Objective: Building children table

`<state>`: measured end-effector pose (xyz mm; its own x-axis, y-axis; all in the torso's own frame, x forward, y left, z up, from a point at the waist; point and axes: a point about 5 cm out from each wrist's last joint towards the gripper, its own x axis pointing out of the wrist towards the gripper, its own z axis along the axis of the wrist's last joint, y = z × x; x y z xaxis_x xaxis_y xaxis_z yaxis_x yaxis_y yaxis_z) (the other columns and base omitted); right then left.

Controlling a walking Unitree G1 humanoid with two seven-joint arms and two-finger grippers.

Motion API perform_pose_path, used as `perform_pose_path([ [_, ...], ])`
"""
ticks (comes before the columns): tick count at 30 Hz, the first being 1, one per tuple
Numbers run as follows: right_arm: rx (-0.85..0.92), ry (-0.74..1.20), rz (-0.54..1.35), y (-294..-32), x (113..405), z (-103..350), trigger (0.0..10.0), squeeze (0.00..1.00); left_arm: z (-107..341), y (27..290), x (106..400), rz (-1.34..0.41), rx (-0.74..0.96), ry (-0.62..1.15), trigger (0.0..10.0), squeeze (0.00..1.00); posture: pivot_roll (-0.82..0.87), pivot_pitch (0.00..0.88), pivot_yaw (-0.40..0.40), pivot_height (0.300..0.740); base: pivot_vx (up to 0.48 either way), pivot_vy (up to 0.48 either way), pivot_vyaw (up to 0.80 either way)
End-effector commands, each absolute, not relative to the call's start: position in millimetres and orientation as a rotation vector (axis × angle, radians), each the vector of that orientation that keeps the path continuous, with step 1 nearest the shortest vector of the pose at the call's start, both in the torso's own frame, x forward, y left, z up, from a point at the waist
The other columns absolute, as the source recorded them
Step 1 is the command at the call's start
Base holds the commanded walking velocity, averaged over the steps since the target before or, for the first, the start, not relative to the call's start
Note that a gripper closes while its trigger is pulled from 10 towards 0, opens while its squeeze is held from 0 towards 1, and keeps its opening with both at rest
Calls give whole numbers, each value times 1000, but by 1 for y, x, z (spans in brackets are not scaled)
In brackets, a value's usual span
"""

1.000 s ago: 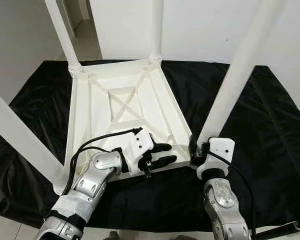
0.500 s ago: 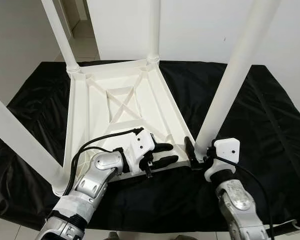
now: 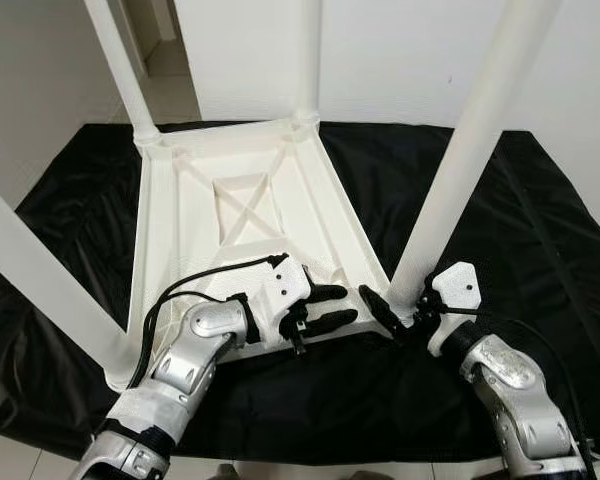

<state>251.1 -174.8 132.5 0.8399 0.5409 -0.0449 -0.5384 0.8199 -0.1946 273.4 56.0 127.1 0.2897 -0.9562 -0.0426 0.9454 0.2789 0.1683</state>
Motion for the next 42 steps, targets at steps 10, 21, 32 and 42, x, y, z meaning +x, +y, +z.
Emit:
perform_pose_path([
  [10,-188,-35,604,-173,252,135,0,0,128,55,273,-1284,183,-77,10000,0,-81,0,43,740,0,0,0],
  [21,-131,-67,398,-169,247,139,0,0,127,55,270,-1281,177,-73,10000,0,-82,3,32,740,0,0,0],
  [32,-43,-59,126,-138,237,138,0,0,125,55,269,-1287,178,-69,10000,0,-87,0,26,740,0,0,0],
  [42,-17,-46,7,-118,235,138,10000,0,125,55,269,-1294,180,-68,10000,0,-88,0,32,740,0,0,0],
])
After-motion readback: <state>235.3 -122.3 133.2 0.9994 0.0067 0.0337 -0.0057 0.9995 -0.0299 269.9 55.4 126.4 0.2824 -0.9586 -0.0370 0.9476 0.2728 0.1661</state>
